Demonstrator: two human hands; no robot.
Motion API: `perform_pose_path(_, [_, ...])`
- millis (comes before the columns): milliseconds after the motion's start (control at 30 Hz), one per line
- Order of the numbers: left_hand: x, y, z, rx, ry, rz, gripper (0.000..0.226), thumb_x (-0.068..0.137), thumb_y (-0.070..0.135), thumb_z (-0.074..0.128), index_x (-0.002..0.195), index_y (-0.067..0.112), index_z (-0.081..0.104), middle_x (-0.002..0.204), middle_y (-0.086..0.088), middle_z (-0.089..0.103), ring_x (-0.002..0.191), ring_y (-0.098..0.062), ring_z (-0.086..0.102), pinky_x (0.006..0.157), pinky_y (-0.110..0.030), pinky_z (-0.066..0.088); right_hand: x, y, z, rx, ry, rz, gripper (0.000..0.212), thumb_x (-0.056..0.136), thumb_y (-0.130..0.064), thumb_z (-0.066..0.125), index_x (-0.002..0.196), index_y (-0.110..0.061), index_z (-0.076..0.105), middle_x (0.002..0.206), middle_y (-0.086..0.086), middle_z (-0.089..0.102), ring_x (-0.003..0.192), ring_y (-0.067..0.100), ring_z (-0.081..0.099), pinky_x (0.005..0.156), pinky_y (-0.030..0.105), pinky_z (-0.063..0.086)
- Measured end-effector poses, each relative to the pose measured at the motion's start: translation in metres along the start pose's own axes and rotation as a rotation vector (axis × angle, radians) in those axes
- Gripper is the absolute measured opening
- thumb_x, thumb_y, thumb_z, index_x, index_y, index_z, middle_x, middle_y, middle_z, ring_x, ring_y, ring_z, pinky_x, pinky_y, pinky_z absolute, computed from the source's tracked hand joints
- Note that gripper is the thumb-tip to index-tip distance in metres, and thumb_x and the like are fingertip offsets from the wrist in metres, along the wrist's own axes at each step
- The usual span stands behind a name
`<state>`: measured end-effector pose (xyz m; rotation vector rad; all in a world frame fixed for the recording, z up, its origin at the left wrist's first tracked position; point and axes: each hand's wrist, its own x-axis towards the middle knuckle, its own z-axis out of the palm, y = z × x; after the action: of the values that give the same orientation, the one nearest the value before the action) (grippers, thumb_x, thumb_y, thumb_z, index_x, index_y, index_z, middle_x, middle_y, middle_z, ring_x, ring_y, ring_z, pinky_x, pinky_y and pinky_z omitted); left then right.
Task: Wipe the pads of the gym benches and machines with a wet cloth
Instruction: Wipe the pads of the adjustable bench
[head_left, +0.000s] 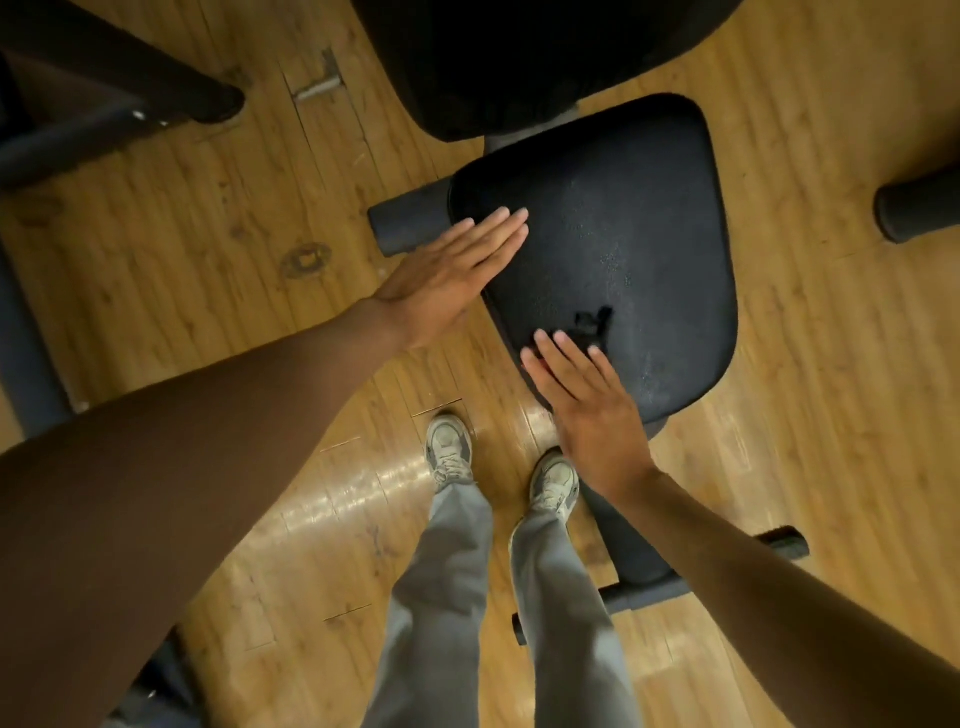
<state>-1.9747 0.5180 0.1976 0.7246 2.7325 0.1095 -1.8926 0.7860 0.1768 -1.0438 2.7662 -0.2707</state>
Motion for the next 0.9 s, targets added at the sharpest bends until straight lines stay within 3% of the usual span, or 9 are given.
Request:
perform_pose_path(100, [0.000, 0.012, 0.006, 0.007, 0.020, 0.021, 0.106, 0.086, 0.003, 0.067, 0.163, 0.009, -0.005, 0.172, -0.006, -0.010, 0.159, -0.020, -0.009, 0.129, -0.038, 0.008, -0.049, 0.003, -0.003, -0.023, -0.042, 0.074, 0.089, 0.080, 0.007, 0.065, 0.159, -0.017, 0.032, 0.168, 0.003, 0.024, 0.156, 0.022, 0.018, 0.126, 0.045, 0.019])
perform_pose_path(233, [-0.005, 0.017, 0.012, -0.001, 0.015, 0.005, 0.101, 0.088, 0.001, 0.062, 0.163, 0.008, -0.004, 0.172, -0.007, -0.010, 0.159, -0.021, -0.009, 0.129, -0.039, 0.008, 0.001, -0.019, -0.002, 0.079, 0.059, 0.145, 0.075, 0.085, 0.005, 0.039, 0.158, -0.014, 0.036, 0.166, 0.005, 0.029, 0.156, 0.025, 0.020, 0.127, 0.047, 0.015])
perform_pose_path(367, [-0.004, 0.021, 0.014, 0.017, -0.011, -0.039, 0.109, 0.088, 0.008, 0.070, 0.163, 0.008, -0.009, 0.172, -0.007, -0.014, 0.159, -0.022, -0.010, 0.129, -0.039, 0.006, 0.047, -0.036, 0.006, 0.069, 0.093, 0.021, 0.064, 0.092, 0.001, 0.039, 0.155, -0.012, 0.041, 0.163, 0.005, 0.036, 0.153, 0.026, 0.028, 0.127, 0.045, 0.016])
perform_pose_path(500, [-0.003, 0.031, 0.009, 0.018, -0.041, -0.091, 0.113, 0.084, 0.006, 0.070, 0.162, 0.008, -0.012, 0.171, -0.009, -0.016, 0.158, -0.025, -0.011, 0.128, -0.040, 0.002, 0.012, -0.005, 0.002, 0.073, 0.060, -0.016, 0.067, 0.092, 0.001, 0.037, 0.157, -0.015, 0.037, 0.165, 0.004, 0.032, 0.154, 0.023, 0.025, 0.127, 0.043, 0.018])
perform_pose_path(633, [-0.002, 0.039, 0.011, -0.020, -0.044, -0.133, 0.117, 0.080, 0.010, 0.074, 0.162, 0.006, -0.009, 0.171, -0.009, -0.014, 0.158, -0.025, -0.011, 0.129, -0.041, 0.004, -0.023, 0.056, -0.011, 0.163, 0.190, 0.327, 0.063, 0.093, 0.001, 0.053, 0.153, -0.017, 0.045, 0.161, 0.004, 0.039, 0.152, 0.021, 0.030, 0.127, 0.042, 0.019])
perform_pose_path(733, [0.000, 0.040, 0.011, -0.076, -0.081, -0.142, 0.116, 0.084, 0.026, 0.073, 0.162, 0.006, -0.010, 0.171, -0.008, -0.017, 0.158, -0.024, -0.016, 0.129, -0.043, 0.000, 0.000, 0.079, -0.020, 0.240, 0.268, 0.505, 0.059, 0.095, 0.000, 0.046, 0.152, -0.015, 0.046, 0.160, 0.008, 0.040, 0.152, 0.026, 0.030, 0.126, 0.047, 0.020])
perform_pose_path(900, [-0.001, 0.047, 0.007, -0.252, -0.017, -0.192, 0.095, 0.093, 0.024, 0.055, 0.163, 0.011, -0.007, 0.172, -0.004, -0.015, 0.158, -0.019, -0.016, 0.129, -0.040, -0.002, 0.069, 0.080, -0.037, 0.256, 0.318, 0.817, 0.062, 0.097, 0.001, 0.035, 0.158, -0.009, 0.031, 0.167, 0.010, 0.026, 0.156, 0.033, 0.014, 0.127, 0.050, 0.011])
